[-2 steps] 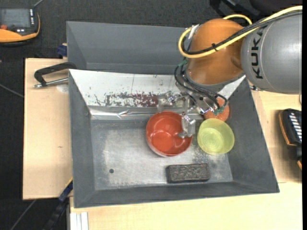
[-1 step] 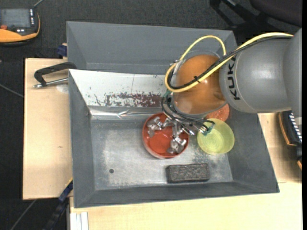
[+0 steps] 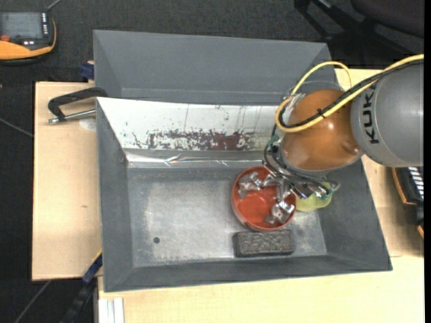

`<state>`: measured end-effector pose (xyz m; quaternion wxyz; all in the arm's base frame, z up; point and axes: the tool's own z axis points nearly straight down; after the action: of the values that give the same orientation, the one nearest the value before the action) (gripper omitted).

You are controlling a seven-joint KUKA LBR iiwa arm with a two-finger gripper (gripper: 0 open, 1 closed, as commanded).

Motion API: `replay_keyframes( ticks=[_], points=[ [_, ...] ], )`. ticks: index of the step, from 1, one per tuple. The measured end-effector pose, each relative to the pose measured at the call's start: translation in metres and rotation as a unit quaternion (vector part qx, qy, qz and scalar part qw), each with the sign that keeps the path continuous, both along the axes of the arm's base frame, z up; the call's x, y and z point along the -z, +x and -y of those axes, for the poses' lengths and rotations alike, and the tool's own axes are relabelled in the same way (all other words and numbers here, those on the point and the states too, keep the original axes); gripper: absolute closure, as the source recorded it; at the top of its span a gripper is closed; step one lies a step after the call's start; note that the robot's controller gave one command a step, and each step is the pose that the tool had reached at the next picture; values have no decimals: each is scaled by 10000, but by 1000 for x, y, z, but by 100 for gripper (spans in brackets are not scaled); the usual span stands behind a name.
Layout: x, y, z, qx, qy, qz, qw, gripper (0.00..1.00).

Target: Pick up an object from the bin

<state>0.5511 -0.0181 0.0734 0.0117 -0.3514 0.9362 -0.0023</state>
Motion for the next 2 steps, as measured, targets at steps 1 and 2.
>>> replay_keyframes(
  ticks=[1,2],
  points=[
    [0,47,-14,-94,5,32,10000,0],
    [2,45,-13,-91,12,25,10000,100]
  ],
)
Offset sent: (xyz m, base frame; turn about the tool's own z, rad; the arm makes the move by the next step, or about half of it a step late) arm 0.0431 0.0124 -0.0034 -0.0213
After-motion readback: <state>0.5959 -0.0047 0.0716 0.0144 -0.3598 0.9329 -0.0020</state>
